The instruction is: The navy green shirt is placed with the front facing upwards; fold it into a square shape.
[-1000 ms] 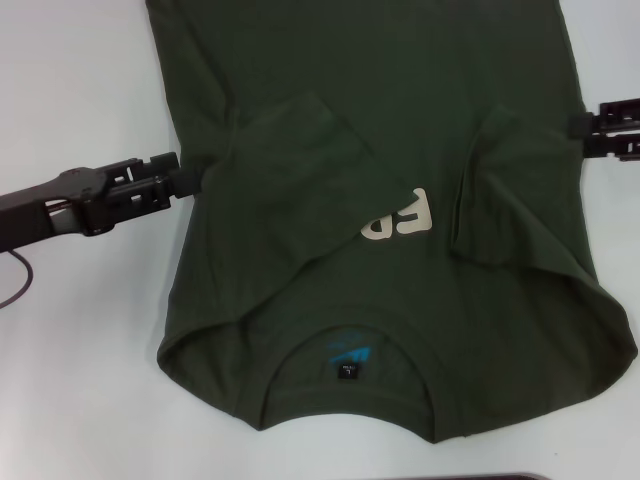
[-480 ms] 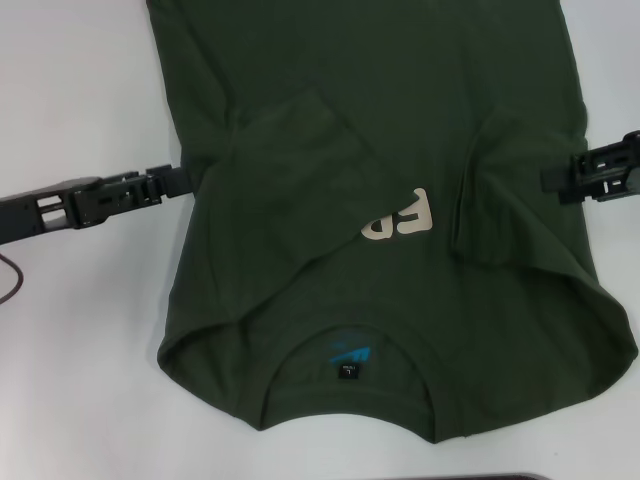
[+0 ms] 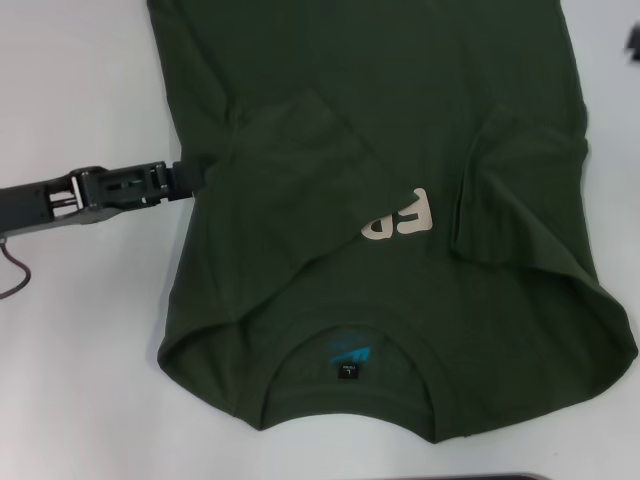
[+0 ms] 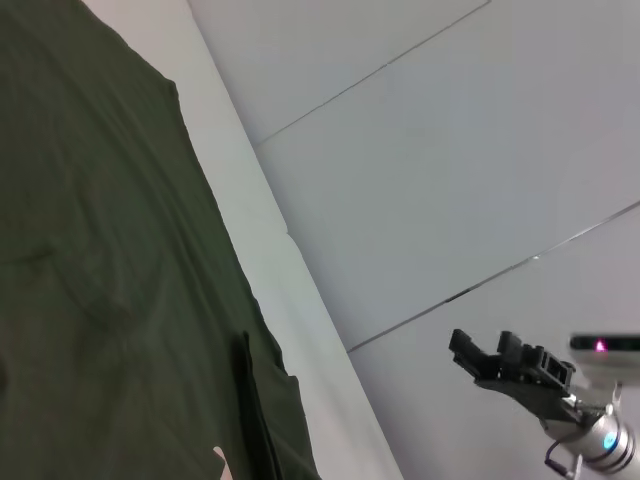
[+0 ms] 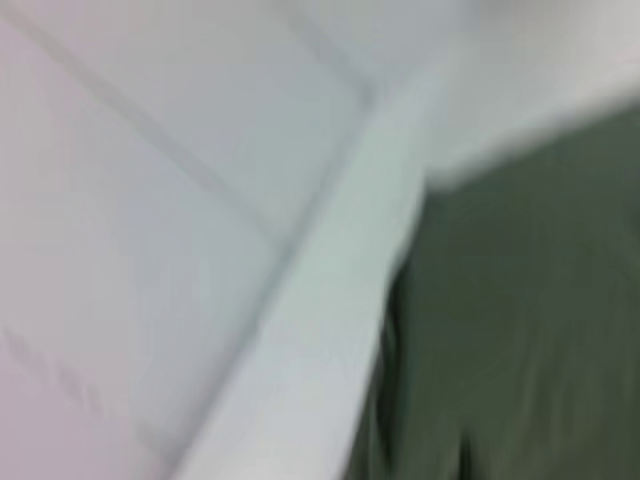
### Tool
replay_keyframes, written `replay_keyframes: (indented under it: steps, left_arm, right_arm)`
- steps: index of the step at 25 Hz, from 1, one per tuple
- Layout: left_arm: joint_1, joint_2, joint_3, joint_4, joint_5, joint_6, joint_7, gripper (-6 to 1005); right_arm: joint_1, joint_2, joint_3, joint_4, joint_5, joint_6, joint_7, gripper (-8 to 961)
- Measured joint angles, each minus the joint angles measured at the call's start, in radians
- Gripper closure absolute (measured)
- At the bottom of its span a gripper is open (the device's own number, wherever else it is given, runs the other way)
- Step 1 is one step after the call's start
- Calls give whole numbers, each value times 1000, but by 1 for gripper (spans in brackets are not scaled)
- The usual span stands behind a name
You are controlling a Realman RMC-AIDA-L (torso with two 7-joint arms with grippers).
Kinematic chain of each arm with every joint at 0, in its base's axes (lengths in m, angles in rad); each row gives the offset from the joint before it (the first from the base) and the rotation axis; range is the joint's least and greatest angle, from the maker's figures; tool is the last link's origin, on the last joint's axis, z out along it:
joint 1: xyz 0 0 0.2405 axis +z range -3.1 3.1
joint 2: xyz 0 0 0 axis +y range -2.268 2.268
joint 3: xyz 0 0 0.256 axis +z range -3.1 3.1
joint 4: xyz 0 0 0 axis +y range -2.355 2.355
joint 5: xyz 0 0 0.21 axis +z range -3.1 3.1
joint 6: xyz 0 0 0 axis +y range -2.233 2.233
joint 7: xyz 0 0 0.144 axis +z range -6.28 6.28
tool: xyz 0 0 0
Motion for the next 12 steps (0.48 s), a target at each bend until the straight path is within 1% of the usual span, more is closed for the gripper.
replay_keyframes:
  steps: [3,5,7,9,11,12]
  left_arm:
    - [-16,6,19,3,0,9,-37,343]
    - [-34,8,57,2,0,21,-79,343]
    - [-57,6,103,0,2,24,-127,343]
    - [-84,-4,144,0,10,10,-172,343]
    - [-118,-30,177,2,27,-20,-207,343]
    - [-134,-48,194,3,36,-35,-219,343]
  right_arm:
    - [-43,-5,12,27,53,21,-15,326]
    - [-65,-11,9,26,56,4,-16,315]
    - [-89,-16,7,8,55,-30,-13,310]
    - [-111,-21,7,-8,51,-55,-6,312]
    - [-132,-30,7,-18,43,-66,9,314]
    - [-142,-35,7,-22,37,-70,22,315]
